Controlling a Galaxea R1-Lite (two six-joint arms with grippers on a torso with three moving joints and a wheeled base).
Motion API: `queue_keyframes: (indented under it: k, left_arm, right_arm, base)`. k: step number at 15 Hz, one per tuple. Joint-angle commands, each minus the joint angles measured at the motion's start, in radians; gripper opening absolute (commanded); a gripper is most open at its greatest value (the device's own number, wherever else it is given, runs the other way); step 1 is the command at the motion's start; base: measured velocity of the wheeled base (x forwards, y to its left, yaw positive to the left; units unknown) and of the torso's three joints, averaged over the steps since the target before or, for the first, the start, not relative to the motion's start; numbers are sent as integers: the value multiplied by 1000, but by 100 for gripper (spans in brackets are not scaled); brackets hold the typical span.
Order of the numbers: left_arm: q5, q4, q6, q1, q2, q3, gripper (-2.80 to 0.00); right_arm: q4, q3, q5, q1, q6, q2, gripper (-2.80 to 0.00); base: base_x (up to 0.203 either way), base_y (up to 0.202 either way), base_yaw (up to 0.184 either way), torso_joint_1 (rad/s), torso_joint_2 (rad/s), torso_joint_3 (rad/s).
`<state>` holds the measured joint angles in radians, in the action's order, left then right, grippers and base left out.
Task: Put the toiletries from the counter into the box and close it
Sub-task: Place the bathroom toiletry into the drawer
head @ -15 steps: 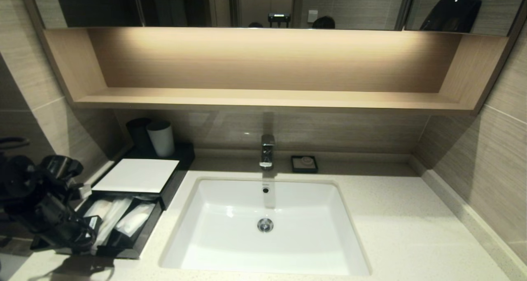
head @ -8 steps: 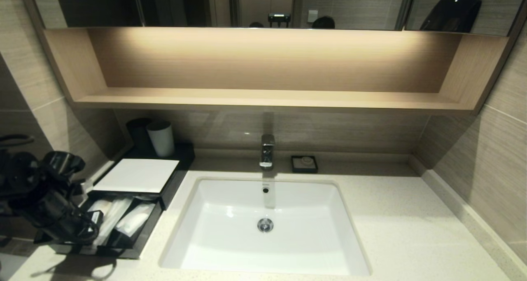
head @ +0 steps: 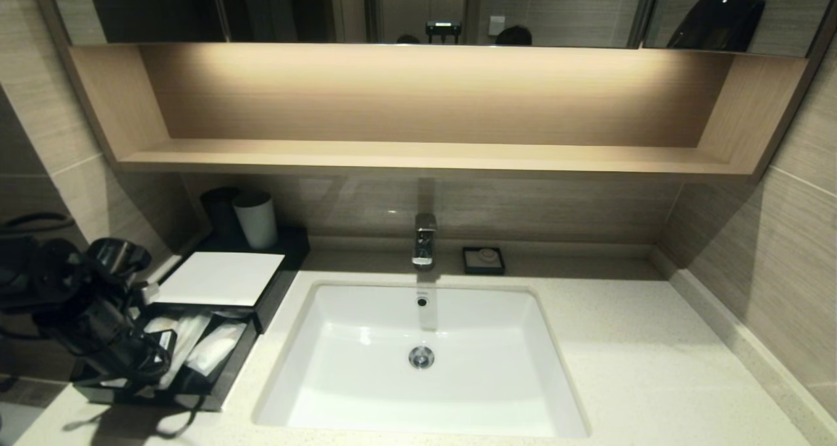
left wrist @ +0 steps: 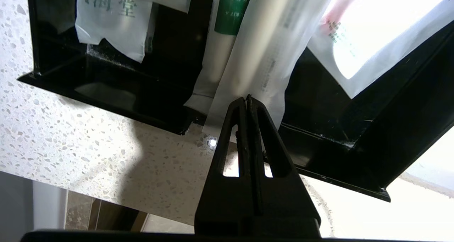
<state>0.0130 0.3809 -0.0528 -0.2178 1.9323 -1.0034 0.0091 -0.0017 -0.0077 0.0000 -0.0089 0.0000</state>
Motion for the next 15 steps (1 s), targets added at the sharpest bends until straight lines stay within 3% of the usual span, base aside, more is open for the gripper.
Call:
queue_keyframes:
  k: [1, 10, 15]
  left_arm:
    - [1, 1, -2, 2, 13, -17, -280]
    - [5, 3, -4, 0, 43, -57, -280]
    - [5, 10, -9, 0, -34, -66, -280]
  right_arm:
    - [0, 0, 0, 0, 1, 0, -280]
    - [0, 0, 2, 0, 0, 0, -280]
    - [0, 0, 0, 0, 0, -2, -280]
  base:
    - [0, 0, 0, 0, 0, 0]
    - [0, 0, 0, 0, 0, 0]
    - [0, 0, 0, 0, 0, 0]
